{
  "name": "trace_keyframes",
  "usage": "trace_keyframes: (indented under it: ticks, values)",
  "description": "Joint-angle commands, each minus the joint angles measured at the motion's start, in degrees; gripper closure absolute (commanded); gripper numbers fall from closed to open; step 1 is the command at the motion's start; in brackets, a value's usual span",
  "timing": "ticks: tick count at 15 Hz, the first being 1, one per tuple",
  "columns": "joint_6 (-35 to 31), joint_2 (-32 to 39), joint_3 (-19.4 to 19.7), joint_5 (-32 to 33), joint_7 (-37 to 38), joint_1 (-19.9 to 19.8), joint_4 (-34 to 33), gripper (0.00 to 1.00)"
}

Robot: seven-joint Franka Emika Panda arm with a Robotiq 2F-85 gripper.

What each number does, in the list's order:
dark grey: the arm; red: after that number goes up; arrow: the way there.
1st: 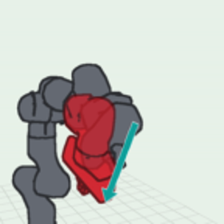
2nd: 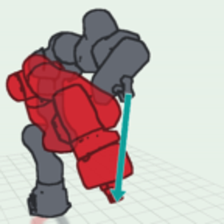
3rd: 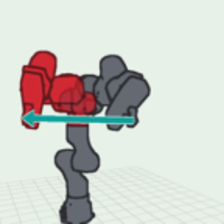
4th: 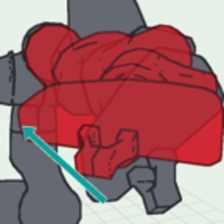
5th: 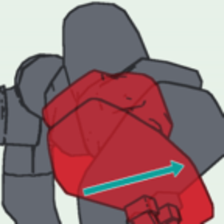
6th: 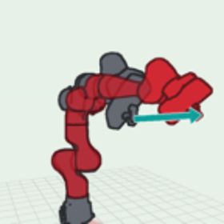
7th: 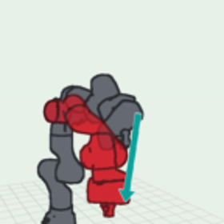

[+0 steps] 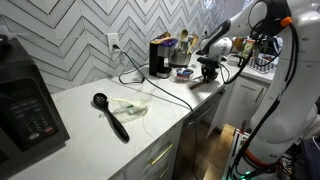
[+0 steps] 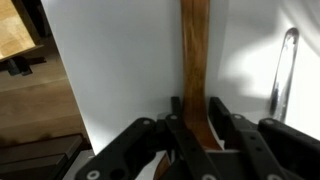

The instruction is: Put the wooden spoon inside the black container

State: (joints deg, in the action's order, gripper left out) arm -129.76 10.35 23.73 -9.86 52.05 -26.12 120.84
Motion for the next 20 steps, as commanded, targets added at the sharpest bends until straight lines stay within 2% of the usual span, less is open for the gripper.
trace_keyframes:
  ticks: [1, 2, 3, 5, 8, 10, 15, 18, 20]
  values:
    - [1.2, -0.3, 1.2, 0.1, 0.3, 0.7, 0.0, 0.96]
    - [1.6, -0.8, 1.3, 0.4, 0.3, 0.8, -0.2, 0.94]
    - [2.3, -2.6, 2.0, 3.7, 1.2, 1.2, -0.5, 0.94]
    - [7.4, -5.8, 2.4, 8.5, 0.0, 1.6, -1.6, 0.94]
    - [15.6, -12.8, 1.3, 21.5, 0.6, 3.3, -2.6, 0.93]
    - [17.8, -18.2, -0.8, 30.8, 4.2, 4.0, -3.2, 0.93]
    - [13.4, -31.3, -8.9, 39.0, 8.4, 4.0, -1.6, 0.93]
    - [8.2, -33.6, -12.6, 42.8, 7.8, 3.7, -1.9, 0.93]
    - [1.6, -32.9, -13.2, 45.3, 7.0, 3.3, -2.6, 0.93]
